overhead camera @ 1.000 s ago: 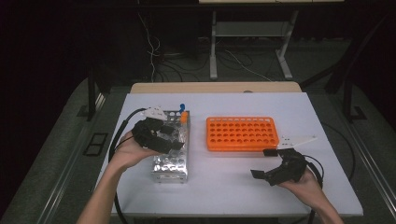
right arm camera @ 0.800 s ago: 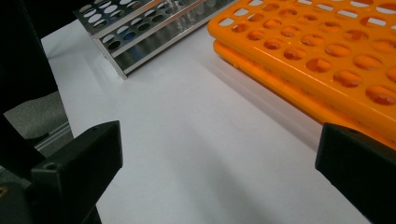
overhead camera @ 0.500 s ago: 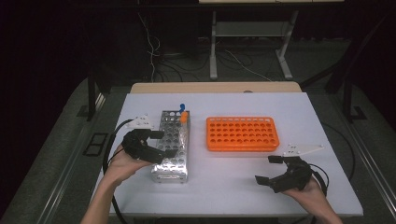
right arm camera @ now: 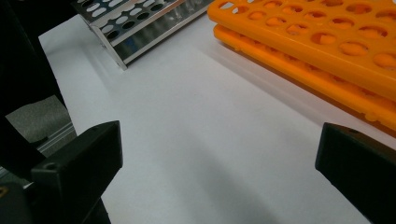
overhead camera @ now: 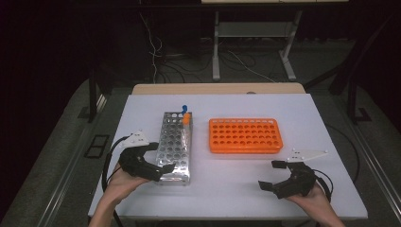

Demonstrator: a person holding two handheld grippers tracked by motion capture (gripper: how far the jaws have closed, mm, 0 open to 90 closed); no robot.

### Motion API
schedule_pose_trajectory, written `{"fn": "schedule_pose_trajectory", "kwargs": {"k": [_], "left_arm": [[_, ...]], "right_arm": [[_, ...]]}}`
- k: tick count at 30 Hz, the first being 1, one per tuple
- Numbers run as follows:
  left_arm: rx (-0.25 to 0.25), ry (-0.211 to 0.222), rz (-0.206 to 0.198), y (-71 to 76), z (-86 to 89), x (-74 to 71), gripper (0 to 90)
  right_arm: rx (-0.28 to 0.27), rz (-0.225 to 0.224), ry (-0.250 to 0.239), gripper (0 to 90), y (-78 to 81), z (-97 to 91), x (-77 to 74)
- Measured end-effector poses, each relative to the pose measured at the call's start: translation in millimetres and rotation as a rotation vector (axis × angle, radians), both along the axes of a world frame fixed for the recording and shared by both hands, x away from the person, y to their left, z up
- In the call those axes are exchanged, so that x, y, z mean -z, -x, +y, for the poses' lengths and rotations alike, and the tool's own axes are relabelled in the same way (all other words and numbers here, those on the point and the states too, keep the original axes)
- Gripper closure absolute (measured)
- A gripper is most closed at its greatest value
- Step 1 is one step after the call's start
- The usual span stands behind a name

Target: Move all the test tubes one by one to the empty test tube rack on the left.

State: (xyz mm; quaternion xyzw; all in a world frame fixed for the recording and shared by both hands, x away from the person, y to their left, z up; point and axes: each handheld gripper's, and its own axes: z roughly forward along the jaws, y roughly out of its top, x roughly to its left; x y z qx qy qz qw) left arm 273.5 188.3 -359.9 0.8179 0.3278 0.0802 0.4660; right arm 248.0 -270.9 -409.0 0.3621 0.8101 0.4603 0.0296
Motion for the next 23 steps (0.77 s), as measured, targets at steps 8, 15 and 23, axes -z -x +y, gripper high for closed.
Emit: {"fn": "schedule_pose_trajectory", "kwargs": {"k": [8,15,23], "left_arm": [[-0.04,0.048,-0.012,12.9,8.7,20.4,0.0],[-0.068,0.094,-0.027,22.1,15.0,38.2,0.0],[-0.079,0.104,-0.03,26.9,16.2,46.0,0.0]], "right_arm": [[0.007,-0.004,0.0,0.2,1.9,-0.9,2.6],[0.019,-0.005,-0.006,0.2,4.2,-3.4,5.1],[0.036,-0.013,-0.025,0.2,5.8,-8.1,4.8]]}}
